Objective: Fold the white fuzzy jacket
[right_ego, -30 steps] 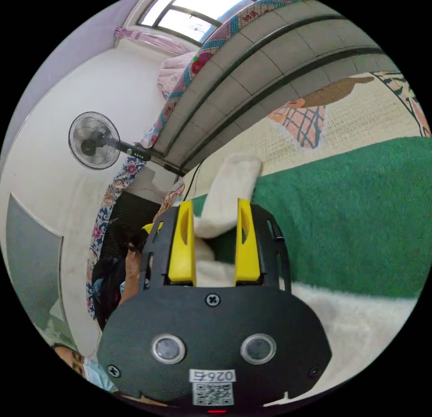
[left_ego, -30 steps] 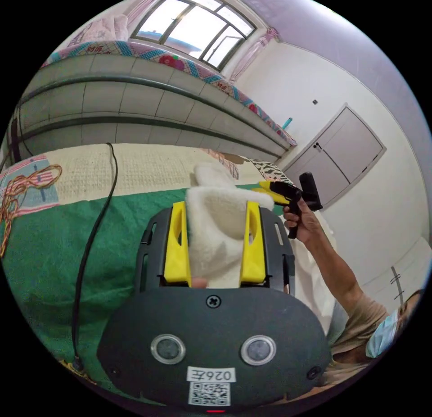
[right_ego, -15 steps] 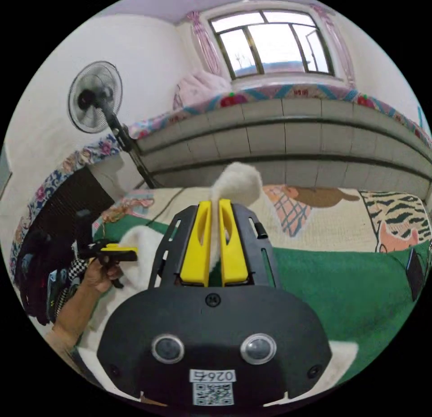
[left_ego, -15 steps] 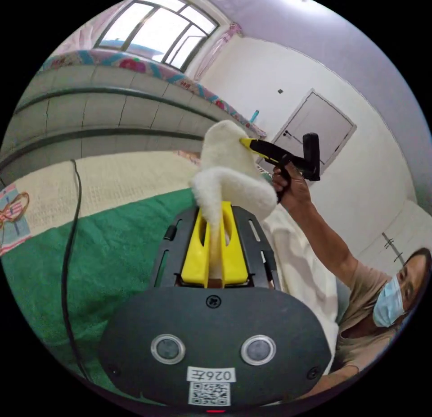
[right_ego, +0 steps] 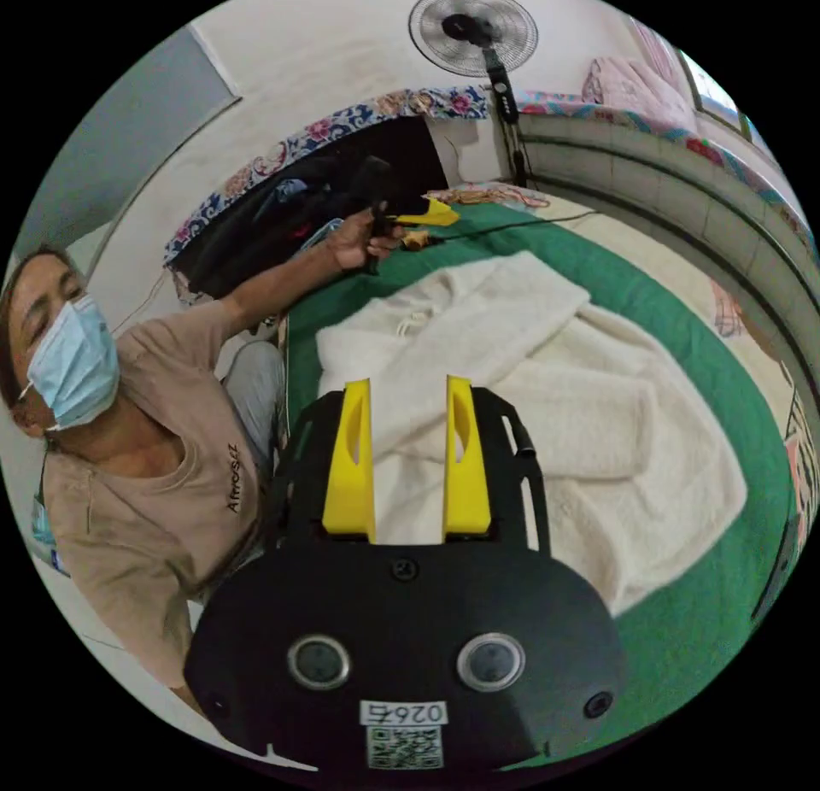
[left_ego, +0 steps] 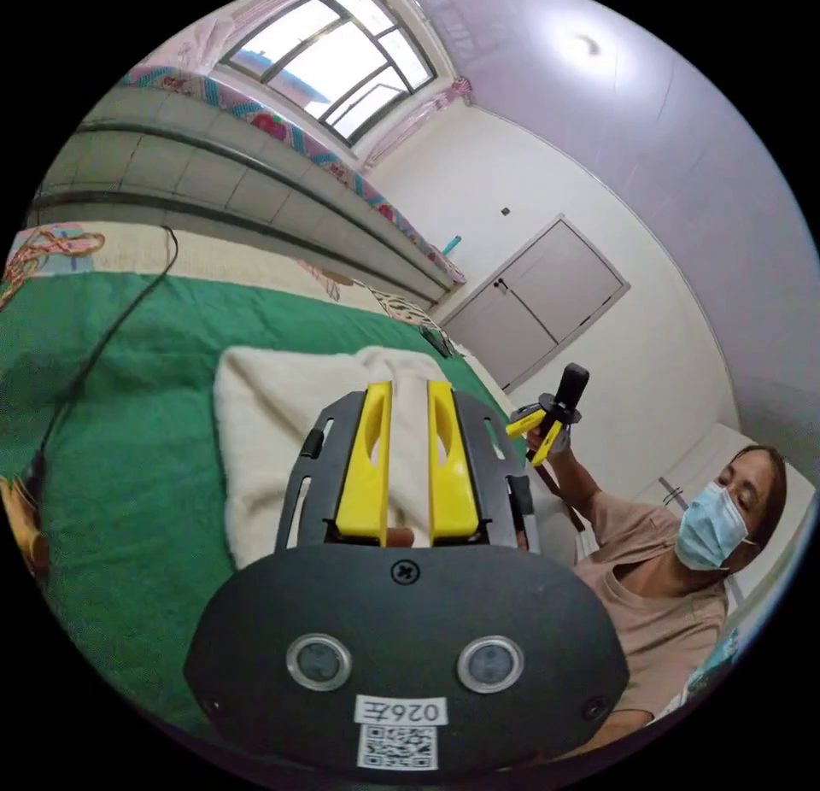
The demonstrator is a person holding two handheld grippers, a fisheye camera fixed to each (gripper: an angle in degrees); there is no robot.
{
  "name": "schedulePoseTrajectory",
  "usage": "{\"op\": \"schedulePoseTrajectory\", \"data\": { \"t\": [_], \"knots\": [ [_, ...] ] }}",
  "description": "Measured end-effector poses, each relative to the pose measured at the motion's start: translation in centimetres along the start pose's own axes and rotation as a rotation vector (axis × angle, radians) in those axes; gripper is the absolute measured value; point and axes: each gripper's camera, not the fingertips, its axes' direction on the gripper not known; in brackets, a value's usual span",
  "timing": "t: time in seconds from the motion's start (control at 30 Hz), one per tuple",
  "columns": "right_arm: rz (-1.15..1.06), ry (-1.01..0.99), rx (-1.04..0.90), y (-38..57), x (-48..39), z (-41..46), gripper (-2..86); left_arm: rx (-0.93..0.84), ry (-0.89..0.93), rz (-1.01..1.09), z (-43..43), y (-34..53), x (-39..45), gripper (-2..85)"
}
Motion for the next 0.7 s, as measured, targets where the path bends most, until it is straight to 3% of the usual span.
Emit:
{"op": "schedulePoseTrajectory", "data": {
  "t": [0.2,0.27,0.33,0.37,0.4,0.47,0.53,0.63,0.7],
  "knots": [
    [0.155,-0.125,0.132,2.0,-3.4,1.8,3.0,-0.176,0.012,-0.02,7.2,5.3,6.2,4.0],
    [0.195,-0.113,0.131,2.7,-3.8,4.1,0.5,-0.387,-0.161,0.047,12.0,7.0,8.2,0.7],
    [0.268,-0.045,-0.006,3.6,-3.7,7.9,-0.4,-0.671,-0.385,0.132,16.4,8.9,8.8,-0.4],
    [0.306,-0.017,-0.168,4.5,-3.6,11.1,-0.6,-0.61,-0.387,0.183,16.8,9.5,9.7,-0.7],
    [0.315,-0.056,-0.196,5.7,-3.6,12.8,-0.8,-0.59,-0.387,0.174,16.8,9.7,10.0,-0.8],
    [0.418,-0.149,-0.086,7.3,-3.1,11.6,-0.9,-0.646,-0.364,0.118,16.9,10.0,10.8,-0.9],
    [0.355,-0.222,-0.064,7.9,-3.7,10.4,-0.9,-0.622,-0.35,0.15,16.1,10.0,12.1,-1.0],
    [0.256,-0.078,0.078,9.6,-6.4,7.7,-0.9,-0.511,-0.385,0.203,15.3,10.2,13.4,-1.0],
    [0.162,0.006,-0.047,10.4,-8.2,8.8,-0.9,-0.589,-0.445,0.171,17.0,10.9,12.4,-1.0]
  ]
}}
